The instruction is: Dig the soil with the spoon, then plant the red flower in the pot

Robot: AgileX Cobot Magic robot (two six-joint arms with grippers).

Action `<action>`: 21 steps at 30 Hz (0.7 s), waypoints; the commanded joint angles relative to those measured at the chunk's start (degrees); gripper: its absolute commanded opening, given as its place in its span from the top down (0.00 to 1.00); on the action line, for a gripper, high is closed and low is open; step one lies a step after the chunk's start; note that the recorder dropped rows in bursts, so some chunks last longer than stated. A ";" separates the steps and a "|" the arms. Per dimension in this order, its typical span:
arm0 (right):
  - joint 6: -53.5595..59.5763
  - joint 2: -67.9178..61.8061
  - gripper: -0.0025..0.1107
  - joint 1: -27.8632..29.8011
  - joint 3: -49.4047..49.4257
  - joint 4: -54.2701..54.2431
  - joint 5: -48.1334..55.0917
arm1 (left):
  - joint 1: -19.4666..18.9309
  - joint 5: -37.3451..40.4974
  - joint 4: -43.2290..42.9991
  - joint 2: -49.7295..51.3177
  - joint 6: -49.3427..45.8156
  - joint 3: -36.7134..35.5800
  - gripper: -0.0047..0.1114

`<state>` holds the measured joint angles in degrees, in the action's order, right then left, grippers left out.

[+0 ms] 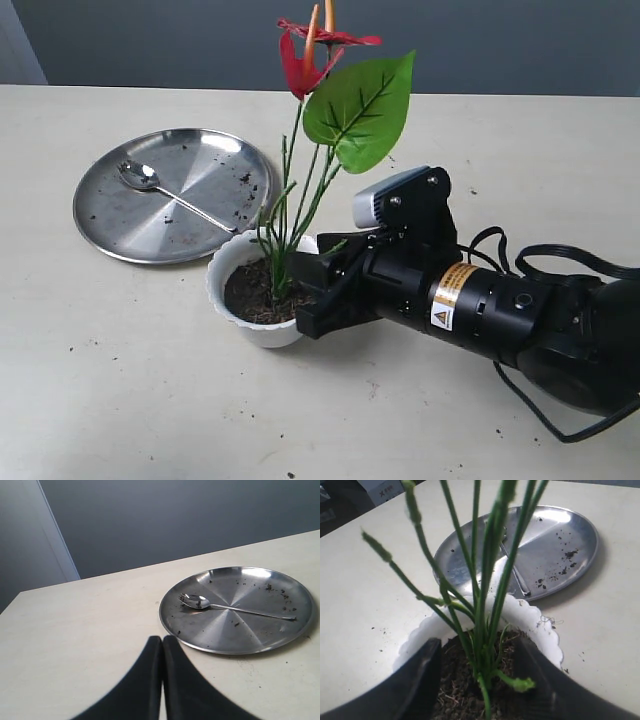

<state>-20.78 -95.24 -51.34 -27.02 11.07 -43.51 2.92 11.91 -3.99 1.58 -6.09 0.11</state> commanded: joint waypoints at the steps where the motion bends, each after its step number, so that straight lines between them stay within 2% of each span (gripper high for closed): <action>1: 0.02 0.31 0.52 -0.09 -0.26 0.44 -0.86 | 0.09 -0.35 -0.04 -0.24 0.28 -0.11 0.96; 9: 0.02 0.65 0.51 -0.09 -0.47 0.44 -3.96 | 0.09 -0.35 -0.04 -0.24 0.28 -0.11 0.96; 15: 0.19 2.81 0.51 -0.09 -3.49 2.57 2.73 | 0.09 -0.35 -0.04 -0.24 0.28 -0.11 0.96; 21: 0.19 5.28 0.51 -0.09 -4.16 1.46 4.67 | 0.09 -0.35 -0.04 -0.24 0.28 -0.11 0.96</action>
<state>-20.78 -91.53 -51.34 -30.87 12.76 -40.50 2.92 11.91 -3.99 1.58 -6.09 0.11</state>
